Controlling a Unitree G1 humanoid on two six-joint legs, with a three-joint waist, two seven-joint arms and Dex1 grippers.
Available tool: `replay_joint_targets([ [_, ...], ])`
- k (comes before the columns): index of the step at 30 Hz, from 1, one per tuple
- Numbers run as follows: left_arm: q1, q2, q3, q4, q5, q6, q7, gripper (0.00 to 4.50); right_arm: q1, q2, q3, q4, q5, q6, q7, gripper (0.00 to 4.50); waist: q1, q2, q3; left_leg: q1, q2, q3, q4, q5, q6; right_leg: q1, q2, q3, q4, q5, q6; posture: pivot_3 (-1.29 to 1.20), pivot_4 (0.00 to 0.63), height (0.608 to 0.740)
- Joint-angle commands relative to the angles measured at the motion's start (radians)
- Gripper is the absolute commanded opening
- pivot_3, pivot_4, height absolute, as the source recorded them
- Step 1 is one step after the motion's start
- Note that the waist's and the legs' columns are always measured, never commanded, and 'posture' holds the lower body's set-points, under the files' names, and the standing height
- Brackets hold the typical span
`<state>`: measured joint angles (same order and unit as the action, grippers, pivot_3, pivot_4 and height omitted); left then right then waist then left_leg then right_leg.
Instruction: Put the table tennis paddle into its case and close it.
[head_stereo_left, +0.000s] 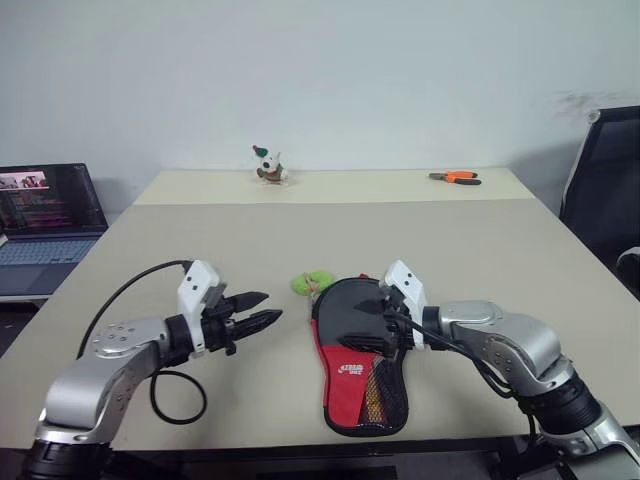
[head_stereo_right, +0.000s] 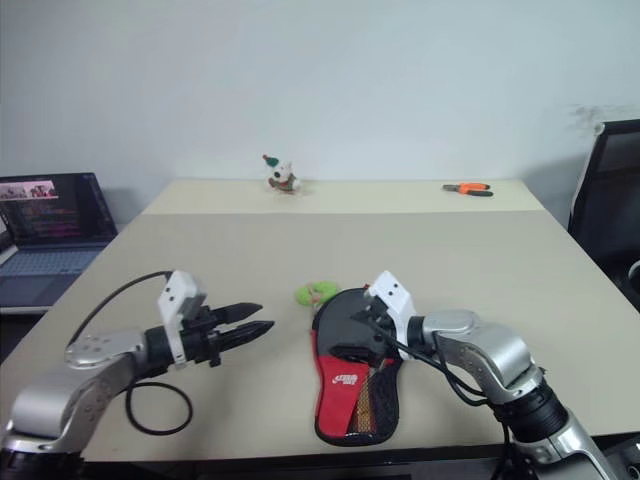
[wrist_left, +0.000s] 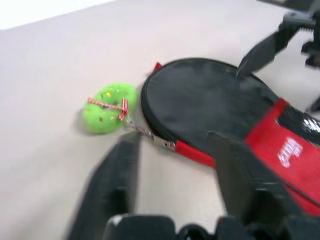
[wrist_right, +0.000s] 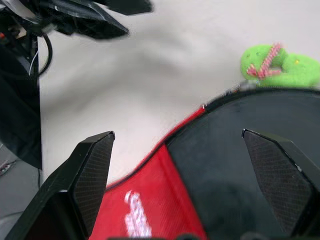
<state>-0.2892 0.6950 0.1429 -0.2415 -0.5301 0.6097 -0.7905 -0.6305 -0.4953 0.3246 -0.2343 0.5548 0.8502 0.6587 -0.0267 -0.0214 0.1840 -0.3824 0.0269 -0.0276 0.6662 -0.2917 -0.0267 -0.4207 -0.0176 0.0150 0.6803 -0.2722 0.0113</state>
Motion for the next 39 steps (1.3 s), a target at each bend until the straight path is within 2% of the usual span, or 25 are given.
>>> replay_joint_targets([
  [1, -0.071, -0.047, -0.038, 0.055, 0.065, -0.008, 0.091, 3.71, -0.003, 0.001, 0.044, 0.001, -0.08, -0.079, 0.044, 4.5, 0.002, 0.0, 0.0, 0.0, 0.0, 0.0, 0.0, 0.0, 0.0, 0.0, 0.0, 0.0, 0.0, 0.0, 0.0, 0.0, 0.15, 0.74],
  [3, -0.108, -0.066, -0.056, 0.11, 0.096, -0.016, 0.112, 4.45, 0.004, 0.003, 0.057, 0.002, -0.104, -0.094, 0.059, 4.5, 0.0, 0.0, 0.0, 0.0, 0.0, -0.001, 0.001, 0.0, 0.0, 0.0, 0.0, 0.0, 0.0, 0.0, 0.0, 0.0, 0.15, 0.74],
  [10, -0.352, -0.177, -0.097, 0.48, 0.182, -0.022, 0.179, 4.45, 0.026, 0.035, 0.054, 0.013, -0.165, -0.102, 0.045, 4.5, 0.0, -0.001, 0.0, 0.0, -0.001, -0.001, 0.002, 0.0, 0.0, 0.0, 0.0, -0.001, 0.002, 0.0, 0.0, 0.0, 0.15, 0.74],
  [18, -0.621, -0.257, -0.167, 0.995, 0.289, -0.157, 0.047, 4.45, 0.04, 0.077, 0.041, 0.021, -0.225, -0.086, 0.01, 4.5, -0.004, -0.001, -0.001, -0.001, -0.006, 0.001, 0.004, 0.0, 0.0, 0.0, 0.001, -0.004, 0.002, 0.0, 0.0, 0.0, 0.15, 0.74],
  [24, -0.704, -0.278, -0.185, 1.173, 0.345, -0.226, -0.029, 4.45, 0.055, 0.084, 0.028, 0.002, -0.236, -0.071, -0.002, 4.5, -0.005, -0.001, -0.001, -0.001, -0.006, 0.001, 0.004, 0.0, 0.0, -0.001, 0.001, -0.004, 0.002, 0.0, 0.0, 0.0, 0.15, 0.74],
  [27, -0.697, -0.281, -0.191, 1.196, 0.37, -0.242, -0.046, 3.88, 0.061, 0.087, 0.02, -0.001, -0.24, -0.067, -0.014, 4.5, -0.005, -0.001, -0.001, -0.001, -0.006, 0.001, 0.004, 0.0, 0.0, 0.0, 0.001, -0.004, 0.002, 0.0, 0.0, 0.0, 0.15, 0.74],
  [37, -0.646, -0.294, -0.171, 1.148, 0.383, -0.23, -0.062, 0.32, 0.033, 0.124, 0.002, 0.047, -0.267, -0.065, -0.039, 4.5, -0.005, -0.001, -0.001, -0.001, -0.006, 0.0, 0.005, 0.0, 0.0, 0.0, 0.001, -0.004, 0.004, 0.0, 0.0, 0.0, 0.15, 0.74],
  [38, -0.642, -0.295, -0.169, 1.141, 0.382, -0.227, -0.062, 0.03, 0.029, 0.129, 0.004, 0.055, -0.271, -0.065, -0.041, 4.5, -0.005, -0.001, -0.001, -0.001, -0.006, 0.0, 0.006, 0.0, 0.0, 0.0, 0.001, -0.004, 0.004, 0.0, 0.0, 0.0, 0.15, 0.74],
  [39, -0.64, -0.296, -0.169, 1.133, 0.384, -0.227, -0.055, 0.01, 0.024, 0.136, 0.008, 0.066, -0.272, -0.052, -0.043, 4.5, -0.005, -0.001, -0.001, -0.001, -0.006, 0.0, 0.007, 0.0, 0.0, 0.0, 0.001, -0.003, 0.005, 0.0, 0.0, 0.0, 0.15, 0.74],
])
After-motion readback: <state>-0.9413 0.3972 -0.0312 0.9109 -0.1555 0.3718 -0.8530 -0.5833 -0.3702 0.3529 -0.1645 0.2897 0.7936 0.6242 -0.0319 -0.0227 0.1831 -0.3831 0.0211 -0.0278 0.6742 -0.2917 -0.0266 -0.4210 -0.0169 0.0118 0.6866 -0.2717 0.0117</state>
